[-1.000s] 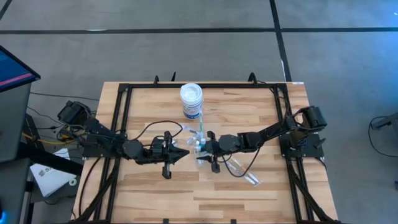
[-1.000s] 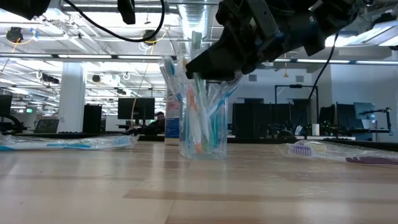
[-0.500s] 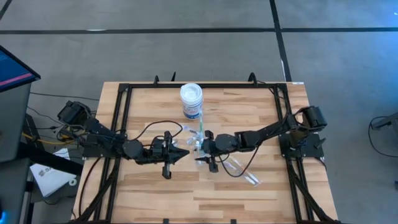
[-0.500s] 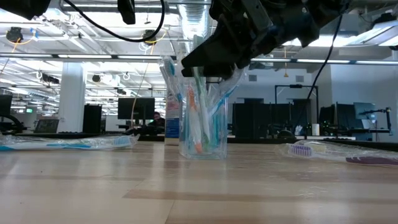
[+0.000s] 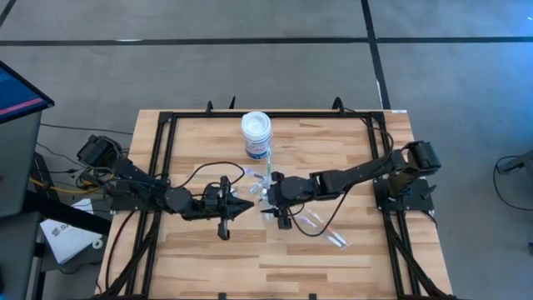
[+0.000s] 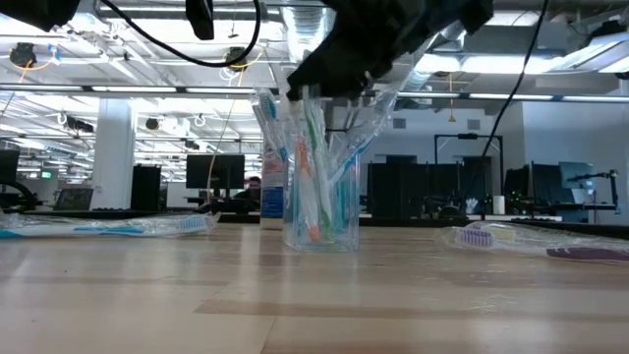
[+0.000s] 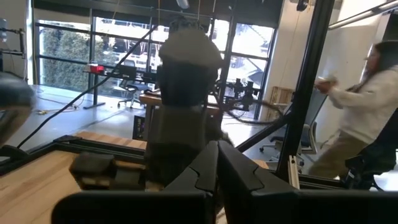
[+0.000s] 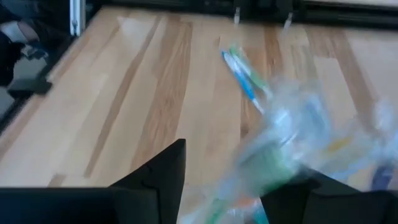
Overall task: Pick & Place toothbrushing station
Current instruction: Put the bottom green toothbrush into the Transparent organizer, then put the orange toothbrush into the Transparent organizer
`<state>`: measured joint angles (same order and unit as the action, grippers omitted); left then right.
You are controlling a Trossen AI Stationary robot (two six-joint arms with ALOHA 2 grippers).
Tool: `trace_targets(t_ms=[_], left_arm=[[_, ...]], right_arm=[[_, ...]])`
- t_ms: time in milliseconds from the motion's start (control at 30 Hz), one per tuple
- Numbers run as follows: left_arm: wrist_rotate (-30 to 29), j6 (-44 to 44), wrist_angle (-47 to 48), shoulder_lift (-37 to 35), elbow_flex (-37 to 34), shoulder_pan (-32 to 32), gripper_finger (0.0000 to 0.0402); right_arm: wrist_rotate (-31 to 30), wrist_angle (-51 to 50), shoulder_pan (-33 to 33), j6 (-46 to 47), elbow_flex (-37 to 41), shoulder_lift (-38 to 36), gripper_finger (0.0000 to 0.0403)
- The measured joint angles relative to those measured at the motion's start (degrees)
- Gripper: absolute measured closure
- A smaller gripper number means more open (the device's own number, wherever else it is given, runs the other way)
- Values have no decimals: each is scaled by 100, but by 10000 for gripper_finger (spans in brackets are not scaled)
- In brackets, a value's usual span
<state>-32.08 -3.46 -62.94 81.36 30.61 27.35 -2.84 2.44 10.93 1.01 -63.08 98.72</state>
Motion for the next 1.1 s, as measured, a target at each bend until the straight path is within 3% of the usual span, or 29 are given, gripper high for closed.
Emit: trace_targets(t_ms=[600,1100], left_arm=[[-2,0,35,2,0,0,401],[-2,-2,37,2,0,0,401]], right_arm=[[-21,-1747,-33,99,-7,-1640,236],[-5,-4107,733,1326,4,-1836,252]])
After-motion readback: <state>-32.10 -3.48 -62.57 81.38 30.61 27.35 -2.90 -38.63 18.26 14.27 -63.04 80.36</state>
